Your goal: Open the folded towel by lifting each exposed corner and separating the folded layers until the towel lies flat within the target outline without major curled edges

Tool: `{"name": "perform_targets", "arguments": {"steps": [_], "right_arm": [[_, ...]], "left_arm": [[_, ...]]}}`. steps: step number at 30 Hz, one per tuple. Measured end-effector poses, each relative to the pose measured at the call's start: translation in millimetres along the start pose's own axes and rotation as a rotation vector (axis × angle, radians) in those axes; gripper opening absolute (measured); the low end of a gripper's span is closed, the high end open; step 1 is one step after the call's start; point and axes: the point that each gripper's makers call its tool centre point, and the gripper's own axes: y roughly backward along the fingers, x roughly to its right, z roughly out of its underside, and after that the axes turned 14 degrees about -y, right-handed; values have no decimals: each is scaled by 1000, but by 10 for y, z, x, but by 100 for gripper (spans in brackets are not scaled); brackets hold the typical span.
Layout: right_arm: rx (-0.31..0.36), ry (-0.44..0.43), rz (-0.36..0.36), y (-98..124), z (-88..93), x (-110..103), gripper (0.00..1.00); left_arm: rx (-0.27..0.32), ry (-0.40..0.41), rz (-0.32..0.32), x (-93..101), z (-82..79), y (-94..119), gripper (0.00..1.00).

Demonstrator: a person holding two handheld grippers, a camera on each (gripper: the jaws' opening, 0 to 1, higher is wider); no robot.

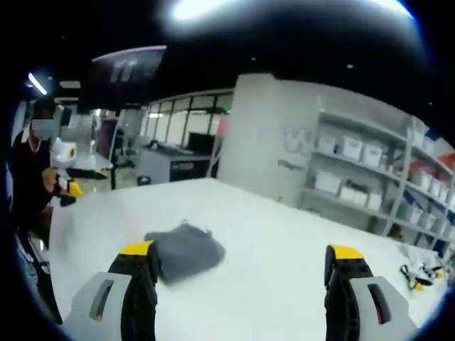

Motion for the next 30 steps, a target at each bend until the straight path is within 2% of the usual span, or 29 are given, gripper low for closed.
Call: {"name": "perform_targets", "arguments": {"steps": [6,13,19,26,30], "right_arm": [[4,12,-10,-55,-86,-5,99],[-5,15,-8,-106,-86,3,99],[-4,26,-8,-130,-136,38,99],[-30,55,-45,-210,-152,12,99],[-40,63,-53,-245,-132,-1,99]], "left_arm": [[1,3,2,18,-4,-5,100],[-2,3,4,46,-29,-22,100],[-1,0,-21,56,-51,-72,100],[43,47,-64,44,-105,-97,100],[38,51,-51,96,-84,-113,100]]}}
